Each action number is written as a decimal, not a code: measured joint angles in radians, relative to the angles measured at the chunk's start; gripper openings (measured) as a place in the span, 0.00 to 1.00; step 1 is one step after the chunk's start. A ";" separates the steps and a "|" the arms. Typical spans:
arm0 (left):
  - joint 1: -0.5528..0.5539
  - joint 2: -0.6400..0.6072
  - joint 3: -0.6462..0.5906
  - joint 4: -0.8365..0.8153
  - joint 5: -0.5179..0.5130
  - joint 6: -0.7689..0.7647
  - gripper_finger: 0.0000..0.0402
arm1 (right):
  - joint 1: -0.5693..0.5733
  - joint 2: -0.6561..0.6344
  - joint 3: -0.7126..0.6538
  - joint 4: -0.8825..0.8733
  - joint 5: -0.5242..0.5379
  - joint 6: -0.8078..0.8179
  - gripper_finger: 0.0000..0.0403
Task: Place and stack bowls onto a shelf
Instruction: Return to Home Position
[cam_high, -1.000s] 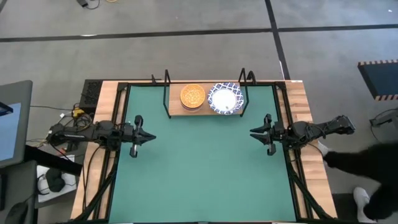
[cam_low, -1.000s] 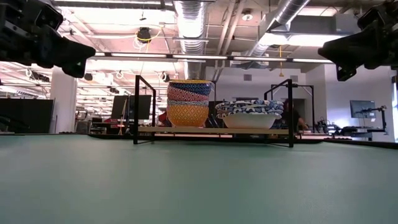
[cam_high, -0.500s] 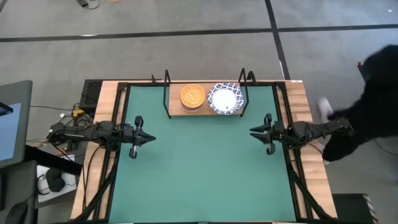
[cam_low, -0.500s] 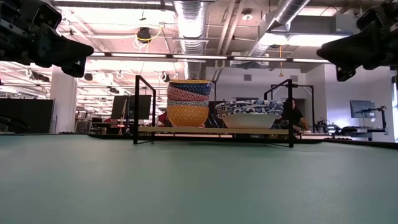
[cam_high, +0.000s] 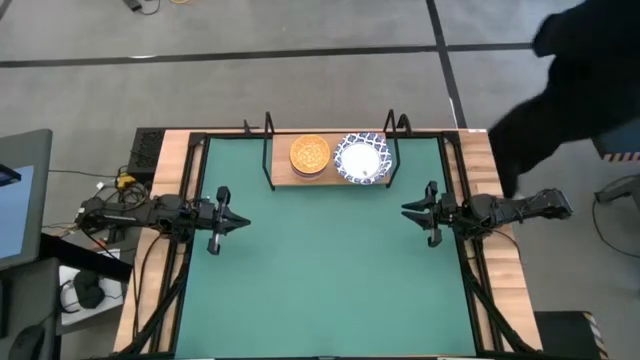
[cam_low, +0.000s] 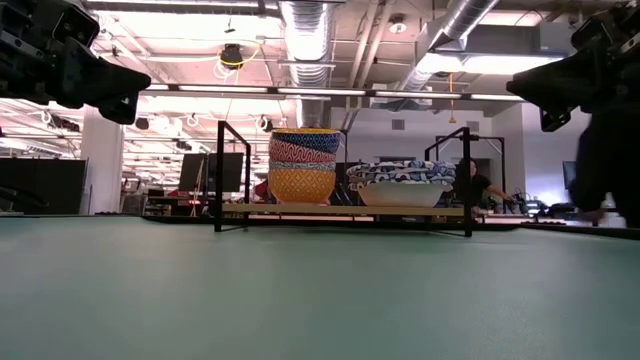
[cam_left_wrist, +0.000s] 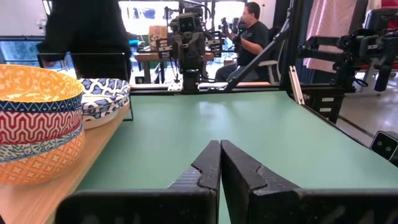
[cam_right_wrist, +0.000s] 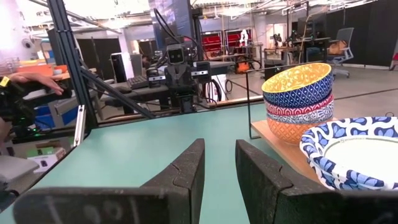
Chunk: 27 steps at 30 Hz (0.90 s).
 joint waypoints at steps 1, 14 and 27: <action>0.000 0.000 0.000 0.000 0.000 0.000 0.00 | 0.000 0.000 0.000 0.000 0.000 0.000 0.29; 0.011 0.000 0.000 0.000 0.001 0.000 0.00 | 0.000 0.000 0.000 0.000 0.000 0.000 0.29; 0.001 0.006 0.000 0.000 0.001 0.000 0.00 | 0.000 0.000 0.000 0.000 0.000 0.000 0.29</action>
